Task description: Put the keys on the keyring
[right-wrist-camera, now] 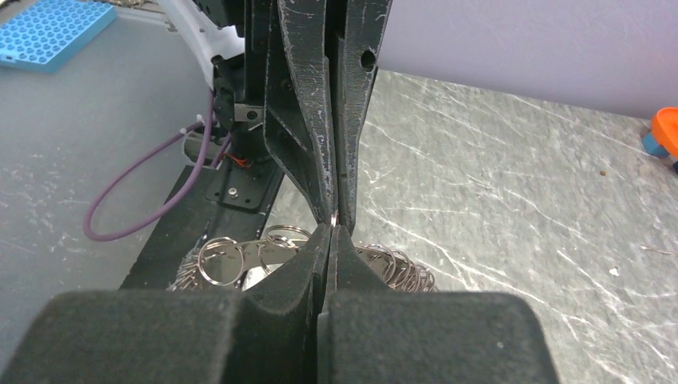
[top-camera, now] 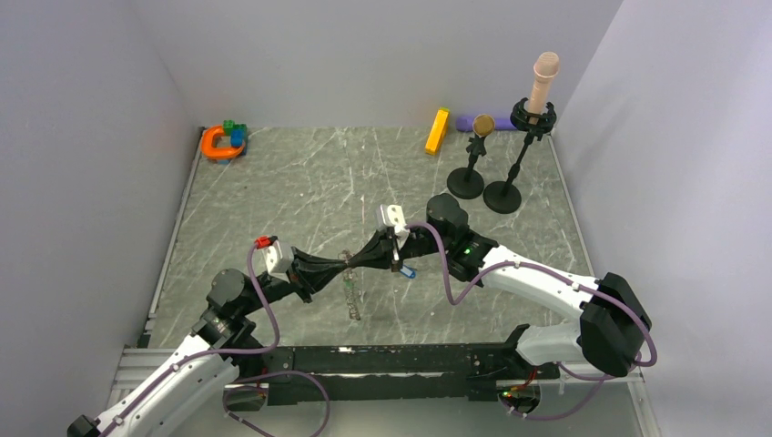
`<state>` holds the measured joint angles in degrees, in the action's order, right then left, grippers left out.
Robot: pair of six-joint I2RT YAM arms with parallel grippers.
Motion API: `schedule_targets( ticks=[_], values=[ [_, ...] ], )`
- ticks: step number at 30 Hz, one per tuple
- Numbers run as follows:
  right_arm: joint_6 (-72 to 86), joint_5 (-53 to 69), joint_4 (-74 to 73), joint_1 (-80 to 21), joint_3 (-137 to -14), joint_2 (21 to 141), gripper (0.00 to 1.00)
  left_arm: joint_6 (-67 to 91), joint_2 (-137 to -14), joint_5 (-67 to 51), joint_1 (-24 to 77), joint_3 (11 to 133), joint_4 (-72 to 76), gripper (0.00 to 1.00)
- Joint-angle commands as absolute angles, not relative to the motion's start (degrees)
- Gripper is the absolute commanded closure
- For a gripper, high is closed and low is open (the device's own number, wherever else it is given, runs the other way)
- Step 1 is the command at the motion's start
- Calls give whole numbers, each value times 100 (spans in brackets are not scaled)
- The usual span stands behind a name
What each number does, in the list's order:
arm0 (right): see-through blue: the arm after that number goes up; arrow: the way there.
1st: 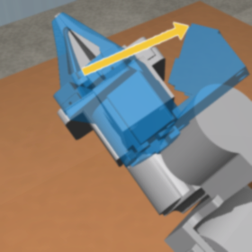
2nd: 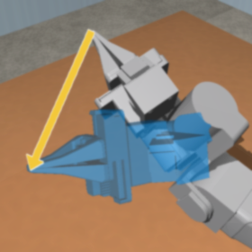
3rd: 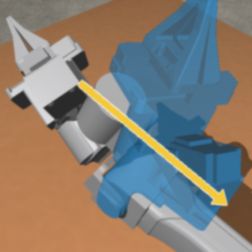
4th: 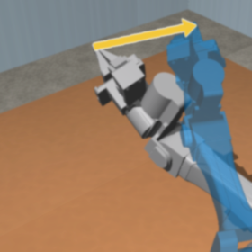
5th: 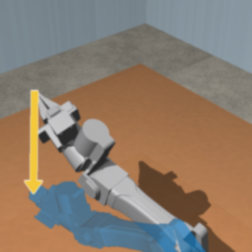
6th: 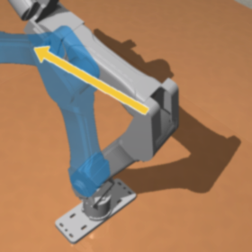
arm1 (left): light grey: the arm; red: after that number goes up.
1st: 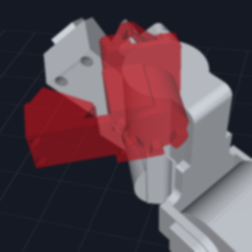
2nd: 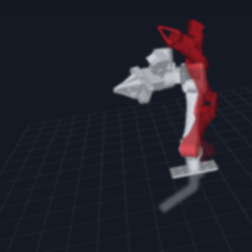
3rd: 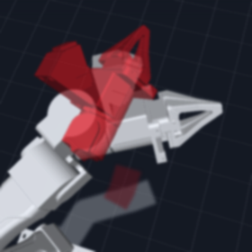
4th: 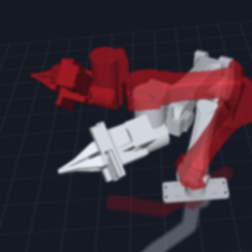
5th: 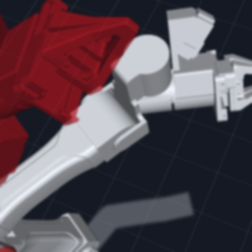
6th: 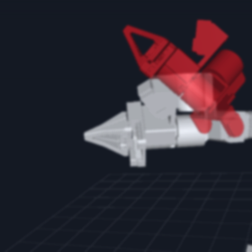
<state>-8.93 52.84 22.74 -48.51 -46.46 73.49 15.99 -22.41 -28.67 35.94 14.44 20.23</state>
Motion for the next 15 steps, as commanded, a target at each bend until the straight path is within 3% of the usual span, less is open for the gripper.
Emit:
schedule_targets(
  ticks=[1,10,13,15],
  values=[
    [-831,5440,2733,-4865,-4696,7190,100,1662,-2273,-2960,3599,1524,2316,100],
    [-794,5319,2682,-4867,-4658,7172,99,1583,-1951,-2878,3599,1433,2274,100],
    [-778,5228,2686,-4861,-4642,7155,78,1541,-1850,-2810,3604,1434,2102,100],
    [-798,5238,2665,-4861,-4660,7148,71,1525,-1808,-2760,3604,1454,2010,100]
  ],
)
